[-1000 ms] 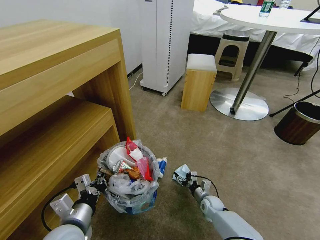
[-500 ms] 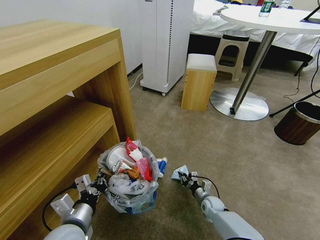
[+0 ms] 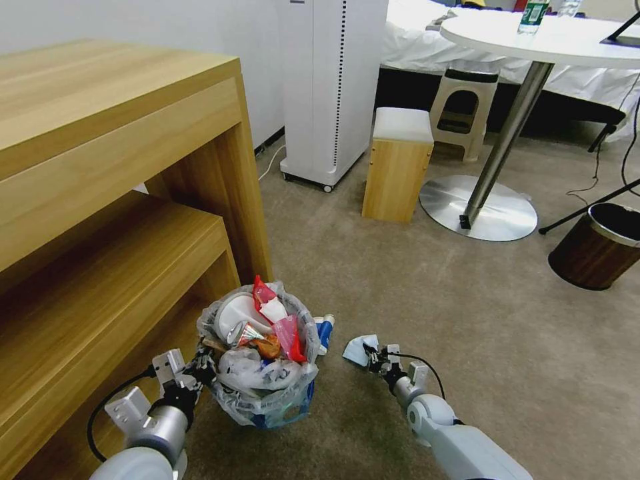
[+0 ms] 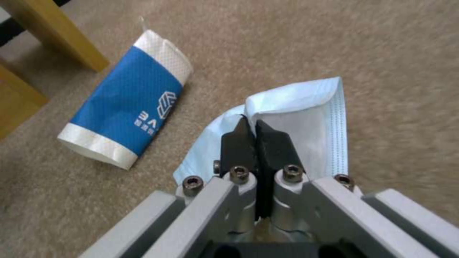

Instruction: Pick up the trash bin and place the garbage on the floor into it.

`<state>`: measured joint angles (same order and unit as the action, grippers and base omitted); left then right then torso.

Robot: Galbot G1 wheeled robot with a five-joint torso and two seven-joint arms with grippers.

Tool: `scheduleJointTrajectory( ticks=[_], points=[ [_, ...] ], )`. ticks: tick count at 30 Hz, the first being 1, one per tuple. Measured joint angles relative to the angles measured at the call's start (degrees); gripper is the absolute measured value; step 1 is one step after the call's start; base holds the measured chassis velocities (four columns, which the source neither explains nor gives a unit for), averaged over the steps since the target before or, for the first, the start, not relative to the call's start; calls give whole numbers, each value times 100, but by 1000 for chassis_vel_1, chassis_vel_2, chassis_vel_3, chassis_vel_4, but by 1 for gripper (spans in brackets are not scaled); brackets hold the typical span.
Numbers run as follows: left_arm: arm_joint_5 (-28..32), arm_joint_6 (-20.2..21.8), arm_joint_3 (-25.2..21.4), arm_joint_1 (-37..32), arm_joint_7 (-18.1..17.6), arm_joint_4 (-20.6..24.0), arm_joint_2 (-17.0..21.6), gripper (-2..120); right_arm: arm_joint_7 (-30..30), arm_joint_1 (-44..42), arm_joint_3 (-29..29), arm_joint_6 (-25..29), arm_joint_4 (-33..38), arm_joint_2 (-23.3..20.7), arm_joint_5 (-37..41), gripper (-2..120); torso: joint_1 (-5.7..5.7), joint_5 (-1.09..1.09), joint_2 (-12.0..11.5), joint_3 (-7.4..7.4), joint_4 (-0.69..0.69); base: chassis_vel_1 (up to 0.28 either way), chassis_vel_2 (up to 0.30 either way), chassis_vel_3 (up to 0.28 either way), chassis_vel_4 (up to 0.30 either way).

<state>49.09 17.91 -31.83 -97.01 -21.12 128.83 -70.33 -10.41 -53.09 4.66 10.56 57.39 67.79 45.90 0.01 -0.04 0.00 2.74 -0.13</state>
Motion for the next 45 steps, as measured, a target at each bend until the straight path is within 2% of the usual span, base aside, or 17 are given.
scheduleJointTrajectory(
  ticks=[12,19,32,35,45],
  points=[
    [115,83,48,89,-41,-156,166,1,-69,-299,-117,175,1220,-888,157,0,0,1,0,0,0,0,0,0,0],
    [185,120,60,154,-68,-305,266,1,-69,-424,-248,251,2417,-1376,288,0,0,1,0,0,1,0,0,0,0],
    [185,121,57,161,-68,-410,336,1,-99,-407,-252,401,3975,-1838,674,0,0,0,0,0,0,0,0,0,0],
    [169,129,87,184,-71,-424,327,1,-263,-301,-202,435,4639,-2024,900,0,0,0,0,0,1,0,0,0,0],
    [89,138,134,213,-75,-490,242,1,-516,-95,54,364,5431,-2378,1270,0,0,-1,0,0,0,0,0,0,0]
  ],
)
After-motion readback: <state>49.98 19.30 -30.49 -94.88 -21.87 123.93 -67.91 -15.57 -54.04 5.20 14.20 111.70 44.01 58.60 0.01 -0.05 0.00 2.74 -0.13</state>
